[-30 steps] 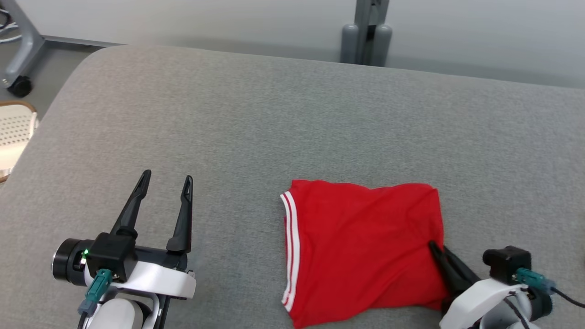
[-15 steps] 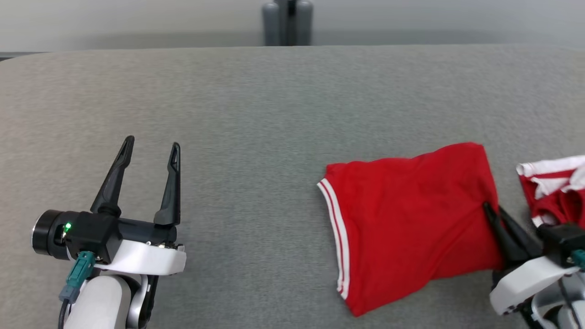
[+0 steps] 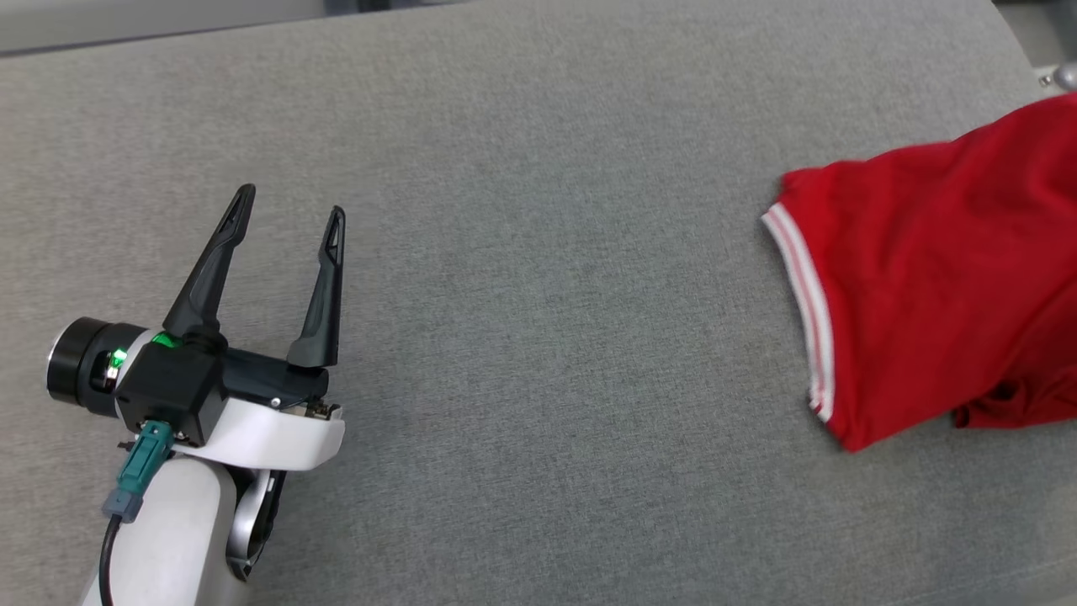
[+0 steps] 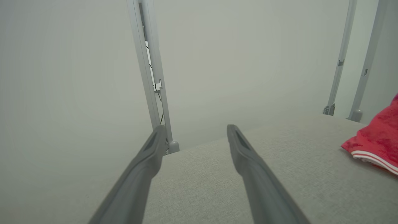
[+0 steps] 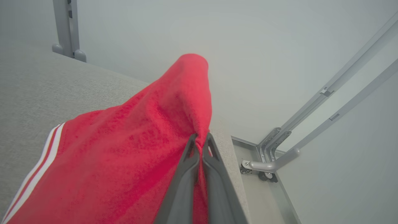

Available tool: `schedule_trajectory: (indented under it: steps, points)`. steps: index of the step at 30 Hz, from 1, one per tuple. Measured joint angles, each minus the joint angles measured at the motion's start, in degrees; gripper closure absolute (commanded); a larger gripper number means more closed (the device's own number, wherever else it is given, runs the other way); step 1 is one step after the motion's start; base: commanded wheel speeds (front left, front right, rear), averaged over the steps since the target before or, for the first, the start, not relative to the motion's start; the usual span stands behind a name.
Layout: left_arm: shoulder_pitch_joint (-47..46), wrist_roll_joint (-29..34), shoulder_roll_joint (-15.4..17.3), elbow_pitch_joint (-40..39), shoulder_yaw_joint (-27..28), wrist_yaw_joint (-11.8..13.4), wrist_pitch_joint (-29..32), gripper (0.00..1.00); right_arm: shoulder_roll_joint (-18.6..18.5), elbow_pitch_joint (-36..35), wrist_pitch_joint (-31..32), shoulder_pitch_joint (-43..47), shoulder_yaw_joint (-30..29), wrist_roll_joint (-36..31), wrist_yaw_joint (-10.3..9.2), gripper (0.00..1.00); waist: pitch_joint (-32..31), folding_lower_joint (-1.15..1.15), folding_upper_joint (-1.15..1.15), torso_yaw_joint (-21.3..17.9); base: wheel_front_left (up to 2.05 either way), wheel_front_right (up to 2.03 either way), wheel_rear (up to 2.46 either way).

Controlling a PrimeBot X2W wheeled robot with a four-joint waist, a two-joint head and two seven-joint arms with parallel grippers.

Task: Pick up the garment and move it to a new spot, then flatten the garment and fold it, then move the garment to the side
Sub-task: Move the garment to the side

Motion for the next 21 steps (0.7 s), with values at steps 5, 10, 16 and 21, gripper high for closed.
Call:
schedule_trajectory:
  steps: [5,10,16,21]
  points:
    - [-1.9,0.3,0.1,-0.2,-0.9,-0.7,0.1,0.0,-4.7,5.3,-2.3,-3.6,-1.0,0.4,0.0,1.0,2.9,0.0,0.0,-1.5,0.0,0.0,0.0]
    - [-3.2,0.4,0.1,0.4,-1.8,-1.3,0.2,0.0,-7.7,11.4,-4.9,-6.7,0.0,1.9,0.01,1.0,5.1,0.0,0.0,-1.6,0.0,0.0,0.0]
    - [-3.8,0.2,0.0,1.2,-2.0,-1.3,0.2,0.0,-9.0,20.4,-6.8,-9.6,-0.6,0.6,0.01,0.0,6.3,0.0,0.0,-1.4,0.0,0.0,0.0]
    - [-4.0,-0.2,-0.2,2.0,-2.1,-1.4,0.2,0.0,-6.7,24.0,-9.0,-10.4,-4.6,-1.1,0.01,0.0,5.3,0.0,0.0,-1.4,0.0,0.0,0.0]
